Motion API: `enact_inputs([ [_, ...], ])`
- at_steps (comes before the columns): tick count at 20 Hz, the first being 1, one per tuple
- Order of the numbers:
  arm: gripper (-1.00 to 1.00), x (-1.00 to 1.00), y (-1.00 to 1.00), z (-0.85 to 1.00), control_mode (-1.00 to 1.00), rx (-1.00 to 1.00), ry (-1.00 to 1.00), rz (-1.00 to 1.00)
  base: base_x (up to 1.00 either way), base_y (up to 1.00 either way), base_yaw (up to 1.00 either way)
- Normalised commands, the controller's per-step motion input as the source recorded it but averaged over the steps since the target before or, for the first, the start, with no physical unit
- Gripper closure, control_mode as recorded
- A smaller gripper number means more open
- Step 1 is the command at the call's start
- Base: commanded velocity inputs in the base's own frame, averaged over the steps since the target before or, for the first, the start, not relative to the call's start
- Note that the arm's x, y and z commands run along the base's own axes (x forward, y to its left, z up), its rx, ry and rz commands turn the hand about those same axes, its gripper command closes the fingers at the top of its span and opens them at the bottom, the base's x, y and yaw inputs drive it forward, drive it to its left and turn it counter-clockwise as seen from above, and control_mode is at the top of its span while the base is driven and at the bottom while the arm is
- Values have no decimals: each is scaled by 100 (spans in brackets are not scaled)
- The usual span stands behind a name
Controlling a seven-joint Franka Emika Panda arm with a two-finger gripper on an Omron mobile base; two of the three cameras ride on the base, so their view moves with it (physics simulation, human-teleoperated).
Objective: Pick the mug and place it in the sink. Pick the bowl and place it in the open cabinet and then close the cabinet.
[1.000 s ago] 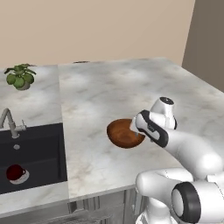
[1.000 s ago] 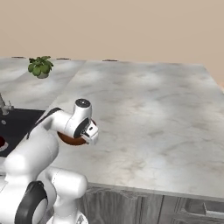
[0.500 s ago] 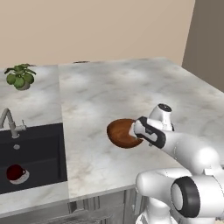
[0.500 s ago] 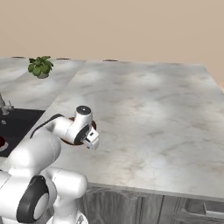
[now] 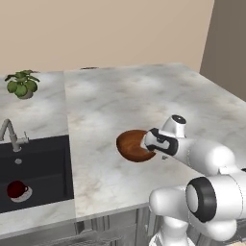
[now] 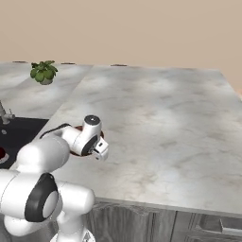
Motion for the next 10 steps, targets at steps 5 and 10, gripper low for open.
enact_inputs([
  [5,-100,19,0,-5,-100,0,0,-2,0,0,0],
  [10,100,9,11,-8,-100,0,0,-4,0,0,0],
])
